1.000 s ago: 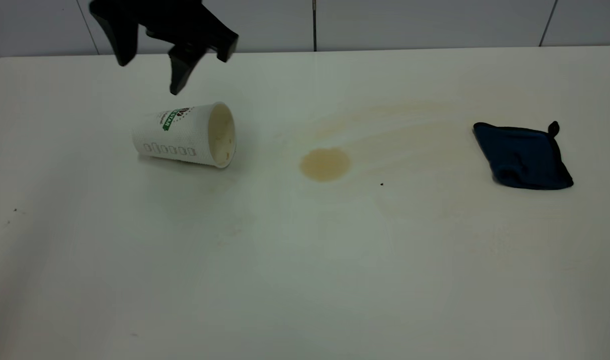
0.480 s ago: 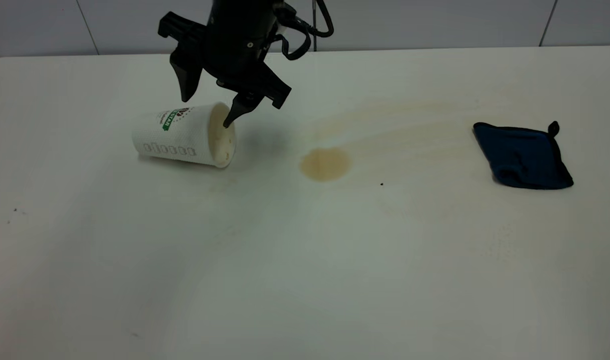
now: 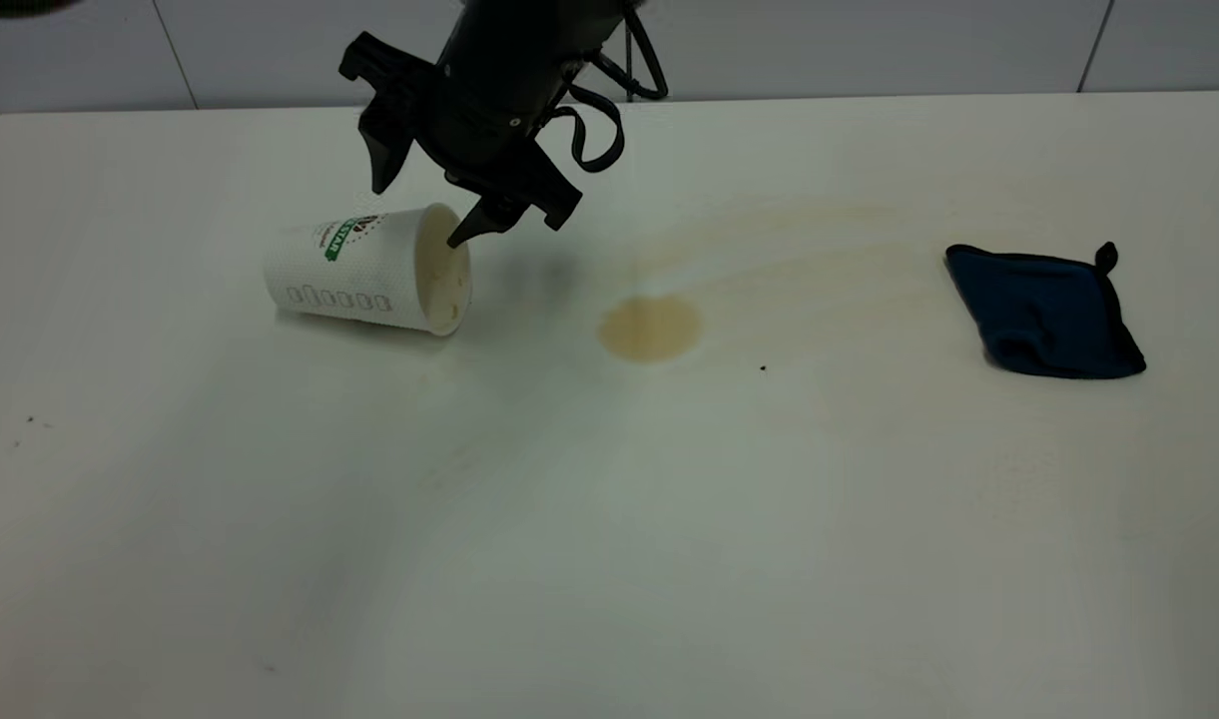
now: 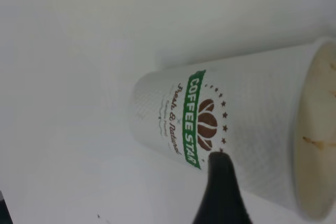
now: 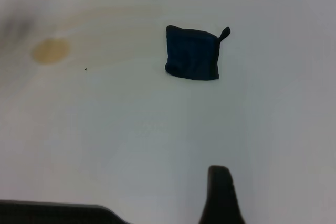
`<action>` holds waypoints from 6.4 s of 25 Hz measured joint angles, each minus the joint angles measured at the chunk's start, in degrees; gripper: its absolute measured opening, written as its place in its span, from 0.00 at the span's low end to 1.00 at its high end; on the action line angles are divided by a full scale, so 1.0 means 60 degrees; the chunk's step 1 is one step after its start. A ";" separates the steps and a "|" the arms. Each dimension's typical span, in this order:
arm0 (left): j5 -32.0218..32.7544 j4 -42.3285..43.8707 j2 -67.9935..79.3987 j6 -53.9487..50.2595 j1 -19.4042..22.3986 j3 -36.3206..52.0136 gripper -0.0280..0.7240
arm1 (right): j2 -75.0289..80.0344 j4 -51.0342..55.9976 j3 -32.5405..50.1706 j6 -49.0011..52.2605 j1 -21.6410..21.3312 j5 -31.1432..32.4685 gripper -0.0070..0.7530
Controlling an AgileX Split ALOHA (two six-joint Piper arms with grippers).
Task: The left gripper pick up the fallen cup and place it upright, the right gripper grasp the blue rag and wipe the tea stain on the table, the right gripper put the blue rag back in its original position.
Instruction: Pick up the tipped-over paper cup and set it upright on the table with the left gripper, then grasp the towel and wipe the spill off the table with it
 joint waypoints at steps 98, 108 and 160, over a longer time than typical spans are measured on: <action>0.0748 -0.6863 0.0779 0.8778 0.3363 -0.4218 0.97 | 0.0000 0.0000 0.0000 -0.0009 0.0000 0.0000 0.78; 0.0748 -0.6524 -0.1618 0.8437 0.3407 -0.4218 0.96 | 0.0000 0.0000 0.0000 -0.0009 0.0000 0.0000 0.78; 0.0397 -0.5442 -2.1003 0.3316 0.4376 1.5034 0.55 | 0.0000 0.0000 0.0000 -0.0009 0.0000 0.0000 0.78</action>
